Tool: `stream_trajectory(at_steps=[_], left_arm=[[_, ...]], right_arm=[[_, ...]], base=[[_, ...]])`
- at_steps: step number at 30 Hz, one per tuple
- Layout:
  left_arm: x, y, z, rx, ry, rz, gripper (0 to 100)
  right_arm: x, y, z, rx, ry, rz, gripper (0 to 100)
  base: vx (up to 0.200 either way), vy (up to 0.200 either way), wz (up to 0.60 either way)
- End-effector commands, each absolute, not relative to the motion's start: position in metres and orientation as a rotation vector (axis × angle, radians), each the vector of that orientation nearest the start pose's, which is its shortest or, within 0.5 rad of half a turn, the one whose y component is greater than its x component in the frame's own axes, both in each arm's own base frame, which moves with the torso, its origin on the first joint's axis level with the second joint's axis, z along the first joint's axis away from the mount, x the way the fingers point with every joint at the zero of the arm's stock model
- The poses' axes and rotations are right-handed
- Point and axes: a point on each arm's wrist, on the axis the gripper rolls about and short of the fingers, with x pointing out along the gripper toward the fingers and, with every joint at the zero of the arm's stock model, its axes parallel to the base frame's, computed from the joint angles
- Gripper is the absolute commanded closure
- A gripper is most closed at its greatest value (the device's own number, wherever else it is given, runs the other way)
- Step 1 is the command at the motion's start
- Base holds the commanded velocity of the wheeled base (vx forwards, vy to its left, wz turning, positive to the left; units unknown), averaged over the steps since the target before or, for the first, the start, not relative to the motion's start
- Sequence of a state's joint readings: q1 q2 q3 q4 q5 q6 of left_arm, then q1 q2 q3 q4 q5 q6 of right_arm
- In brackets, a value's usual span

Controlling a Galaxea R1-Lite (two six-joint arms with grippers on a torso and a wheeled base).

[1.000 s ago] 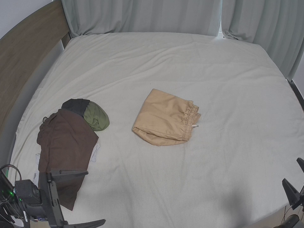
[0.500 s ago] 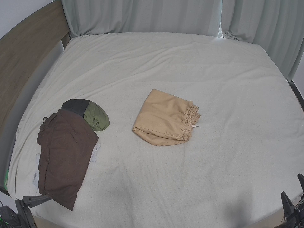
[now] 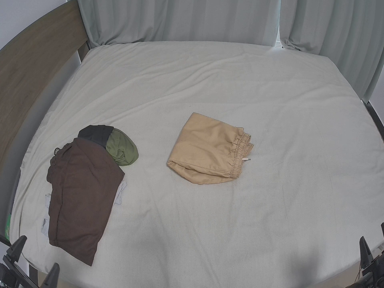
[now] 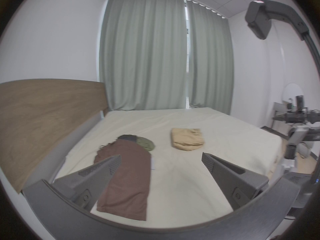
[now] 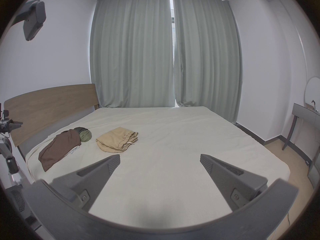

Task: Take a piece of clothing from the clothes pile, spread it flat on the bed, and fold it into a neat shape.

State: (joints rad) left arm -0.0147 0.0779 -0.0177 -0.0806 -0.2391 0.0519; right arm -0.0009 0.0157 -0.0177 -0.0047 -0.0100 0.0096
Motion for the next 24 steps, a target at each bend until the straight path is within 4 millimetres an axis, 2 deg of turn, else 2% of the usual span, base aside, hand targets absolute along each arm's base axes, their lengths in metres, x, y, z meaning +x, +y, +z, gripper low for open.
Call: stream_trajectory(at_steps=[1,3,24], left_arm=[[-0.0208,-0.001,0.0806,0.048,-0.019,-0.019,0],[-0.0211,0.0004,0.0742,0.013,0.049,0.04,0],[-0.0228,0.0008,0.0755,0.008,0.0,0.037,0]], right_arm=[[-0.022,0.0007,0.0759,-0.015,0.014,0.023,0],[-0.022,0.0008,0.0759,-0.015,0.014,0.022,0],[-0.022,0.0007,0.0759,-0.014,0.014,0.025,0]], base=[[0.0,0.0,0.0],[0.0,0.0,0.0],[0.0,0.0,0.0]])
